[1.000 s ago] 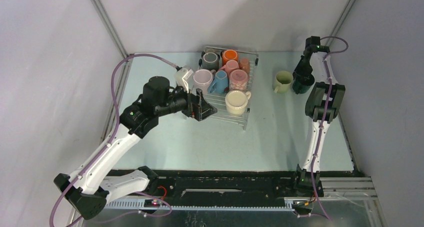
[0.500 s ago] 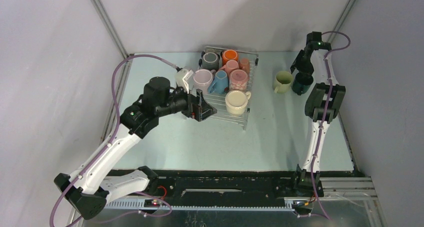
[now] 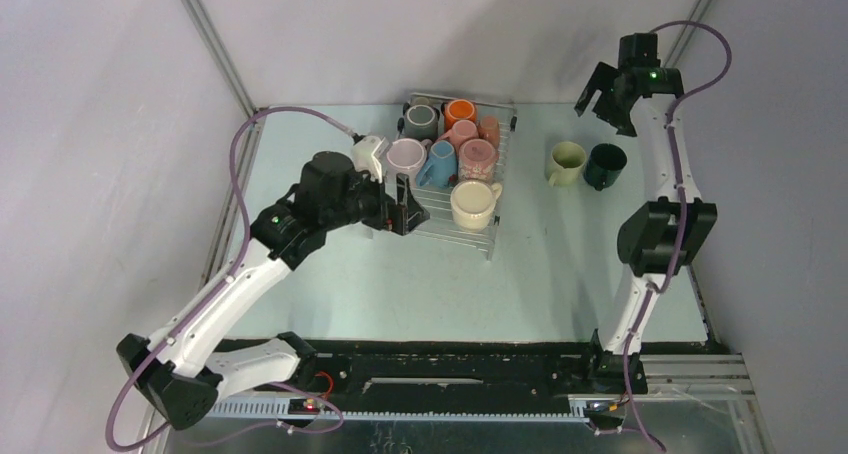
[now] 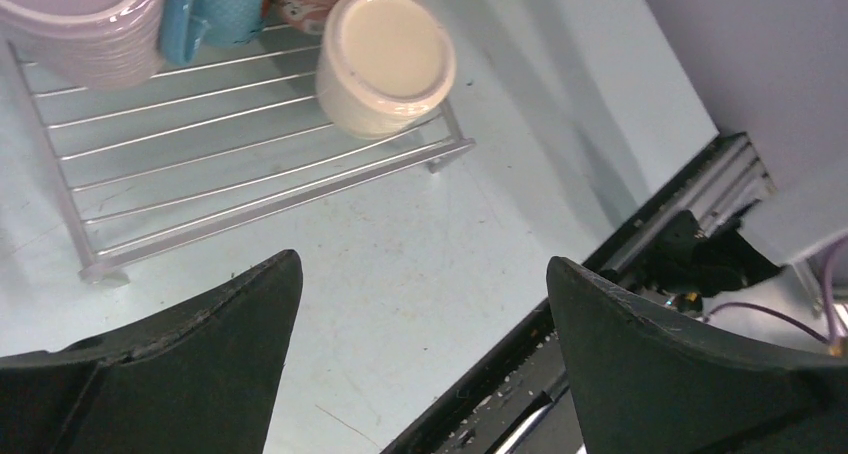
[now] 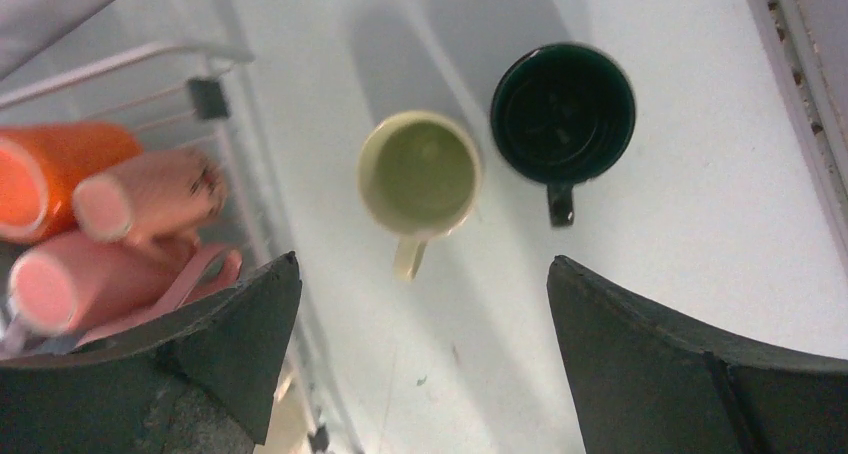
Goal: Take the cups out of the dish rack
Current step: Place the cup at the center of the board.
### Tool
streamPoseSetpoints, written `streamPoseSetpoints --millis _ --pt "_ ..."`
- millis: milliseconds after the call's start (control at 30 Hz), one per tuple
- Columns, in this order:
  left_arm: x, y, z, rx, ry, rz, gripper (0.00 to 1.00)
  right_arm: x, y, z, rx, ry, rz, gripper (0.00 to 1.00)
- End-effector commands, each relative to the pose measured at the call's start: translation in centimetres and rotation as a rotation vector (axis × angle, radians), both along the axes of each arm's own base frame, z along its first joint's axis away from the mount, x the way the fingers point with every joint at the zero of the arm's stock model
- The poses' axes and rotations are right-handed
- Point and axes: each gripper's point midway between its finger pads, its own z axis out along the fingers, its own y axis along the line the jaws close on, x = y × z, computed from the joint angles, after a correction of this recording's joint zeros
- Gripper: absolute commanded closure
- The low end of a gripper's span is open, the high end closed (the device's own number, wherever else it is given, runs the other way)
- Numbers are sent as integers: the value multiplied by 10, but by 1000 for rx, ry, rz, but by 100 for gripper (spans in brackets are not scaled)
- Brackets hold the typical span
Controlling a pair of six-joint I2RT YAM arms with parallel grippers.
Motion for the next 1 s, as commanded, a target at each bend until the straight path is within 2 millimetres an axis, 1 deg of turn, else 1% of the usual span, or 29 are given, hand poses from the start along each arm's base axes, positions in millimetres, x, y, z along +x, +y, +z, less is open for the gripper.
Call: streamPoseSetpoints --millis 0,33,67,200,233,367,433,467,567,600,667,833,967 --pt "25 8 18 33 -66 97 0 -19 31 41 -4 -118 50 0" --pt "29 8 15 42 -61 107 0 -23 46 44 4 -132 85 0" --pt "32 7 11 50 -52 115 0 -29 56 46 8 -143 110 0" --pt "49 0 -2 73 -21 144 0 -51 84 50 34 -175 179 0" --pt "54 -2 -2 76 -21 154 0 -58 91 45 45 -174 201 0" --pt "80 -10 -8 132 -40 168 0 -82 111 42 57 -197 262 0" --pt "95 -15 -11 174 -70 149 0 -95 117 43 75 -215 279 0" --pt "103 -18 -13 197 -82 138 0 -100 121 43 91 -225 297 0" --pt "123 -28 -21 251 -86 94 2 -113 126 41 107 -245 316 0" --pt "129 -31 -26 265 -80 83 3 -117 127 40 112 -250 318 0" --pt "139 -36 -34 279 -70 63 5 -127 135 40 135 -253 349 0" --pt "156 -38 -62 321 -49 20 10 -143 144 44 137 -271 393 0" --pt "159 -39 -80 341 -39 -32 11 -149 146 52 146 -296 406 0"
